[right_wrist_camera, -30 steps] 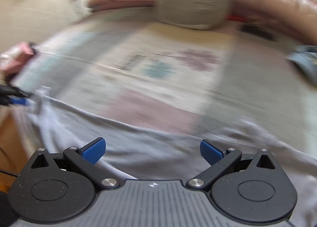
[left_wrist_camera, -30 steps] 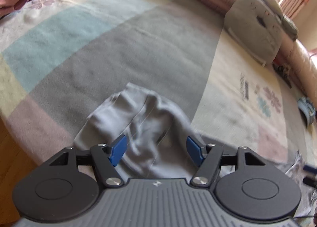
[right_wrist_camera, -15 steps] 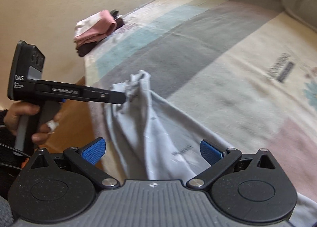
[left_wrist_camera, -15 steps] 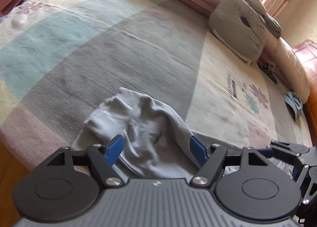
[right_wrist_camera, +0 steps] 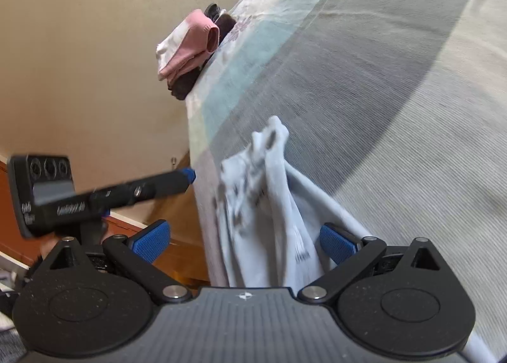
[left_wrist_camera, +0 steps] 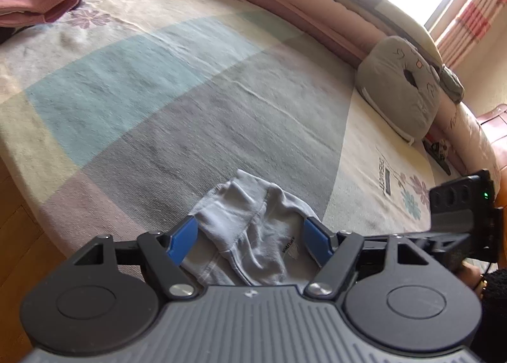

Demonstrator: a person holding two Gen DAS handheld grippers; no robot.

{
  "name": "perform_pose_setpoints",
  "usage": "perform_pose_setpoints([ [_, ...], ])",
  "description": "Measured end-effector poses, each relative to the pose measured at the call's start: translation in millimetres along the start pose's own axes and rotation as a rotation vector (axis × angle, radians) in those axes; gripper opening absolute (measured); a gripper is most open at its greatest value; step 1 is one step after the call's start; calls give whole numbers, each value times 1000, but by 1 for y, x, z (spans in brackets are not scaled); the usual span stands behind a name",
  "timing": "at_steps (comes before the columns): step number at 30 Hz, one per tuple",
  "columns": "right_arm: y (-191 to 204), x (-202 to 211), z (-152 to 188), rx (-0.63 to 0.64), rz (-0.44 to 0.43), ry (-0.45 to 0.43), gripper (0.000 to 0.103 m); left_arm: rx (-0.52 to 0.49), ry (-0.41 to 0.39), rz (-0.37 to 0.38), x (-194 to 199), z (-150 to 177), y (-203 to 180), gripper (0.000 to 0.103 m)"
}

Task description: Fold clothes

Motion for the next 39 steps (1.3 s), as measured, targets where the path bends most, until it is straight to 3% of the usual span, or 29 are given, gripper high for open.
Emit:
perform_pose_setpoints([
  [5, -3, -13, -7, 7, -13, -5, 98, 22, -13, -11, 0, -2, 8, 74],
  [7, -7, -11, -8, 12, -10, -12, 88, 21, -11, -12, 0, -1, 9, 74],
  [8, -10, -9, -9, -5, -3, -14, 78, 21, -10, -12, 1, -1, 9, 74],
  [12, -12, -9, -6, -58, -31, 2, 72, 21, -6, -13, 2, 1, 11, 74],
  [14, -13, -15, -4, -40, -11, 5, 58, 21, -4, -14, 2, 2, 12, 74],
  [16, -15, -15, -4, -37, 3, -7, 34, 21, -2, -15, 3, 3, 13, 74],
  [17, -15, -16, -4, -36, 9, -13, 7, 20, -2, -15, 3, 4, 13, 74],
  [18, -16, -16, -4, -35, 16, -19, 2, 20, -1, -16, 3, 4, 14, 74],
  [26, -18, -17, -3, -18, 66, -67, 5, 28, 0, -31, 6, 4, 18, 74],
  [34, 33, 14, -23, 131, 50, -128, 5, 17, -8, -10, 4, -2, 10, 74],
  [39, 40, 40, -47, 177, 90, -211, 6, 4, -13, 20, 1, -8, 1, 74],
])
Point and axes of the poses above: each gripper's, at about its wrist camera, not at the fingertips, and x roughly against the way its jaws point, y to its left, z to its underside, the point moved 4 cm from there along -x, roughly the way its jaws point, and after that the axes turned 15 degrees about -y, right-handed, at the moved point
